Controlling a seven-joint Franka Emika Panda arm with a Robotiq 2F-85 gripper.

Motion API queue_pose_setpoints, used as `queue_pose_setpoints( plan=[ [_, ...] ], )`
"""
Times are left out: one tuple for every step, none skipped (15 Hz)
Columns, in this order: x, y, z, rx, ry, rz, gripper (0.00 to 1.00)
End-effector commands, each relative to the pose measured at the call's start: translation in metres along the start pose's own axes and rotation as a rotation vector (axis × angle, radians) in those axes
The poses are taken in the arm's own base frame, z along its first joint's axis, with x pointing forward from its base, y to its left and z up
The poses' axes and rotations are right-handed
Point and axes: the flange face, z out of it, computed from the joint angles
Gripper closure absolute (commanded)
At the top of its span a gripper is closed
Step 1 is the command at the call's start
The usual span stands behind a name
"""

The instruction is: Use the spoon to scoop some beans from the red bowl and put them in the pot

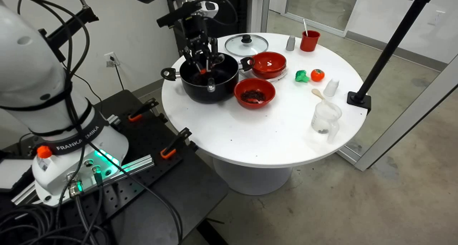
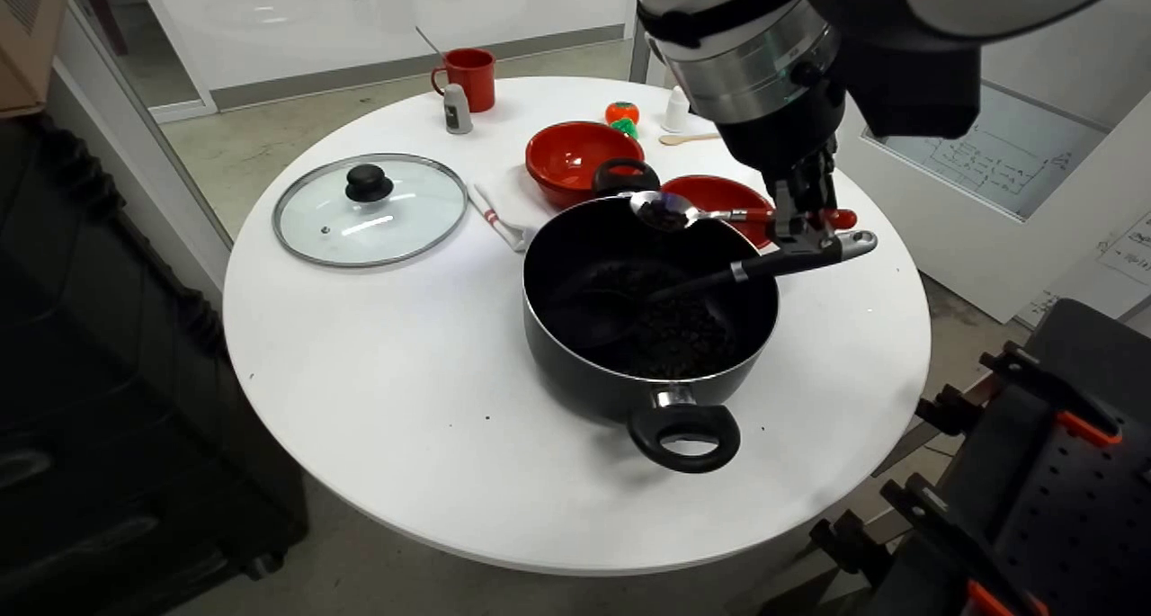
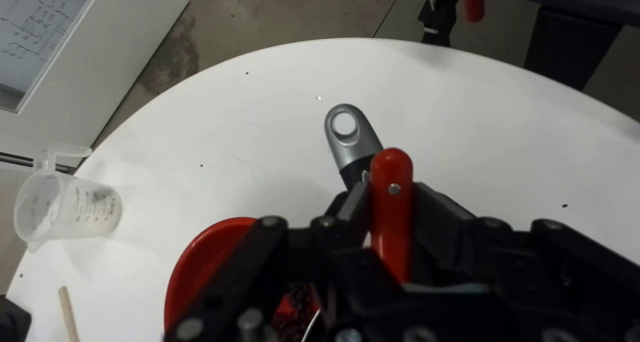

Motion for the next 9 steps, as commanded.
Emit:
queue_pose_setpoints(
  plan=[
    [0.006,-0.006,0.005,-0.104,-0.015,0.053,0.94],
    [0.006,-0.007,0.009,-0.132,-0.027,0.063,0.94],
    [0.007,-0.008,0.013,-0.163,-0.038,0.074,0.94],
    [0.007,-0.009,0.017,-0.191,-0.052,0.084,0.94],
    [0.007,-0.010,0.021,-0.220,-0.065,0.094,0.94],
    [0.007,-0.012,0.025,-0.241,-0.077,0.101,0.94],
    [0.006,-0.014,0.028,-0.260,-0.086,0.107,0.94],
    [0.006,-0.016,0.030,-0.274,-0.092,0.110,0.94],
    [0.006,-0.018,0.032,-0.282,-0.094,0.112,0.94]
  ],
)
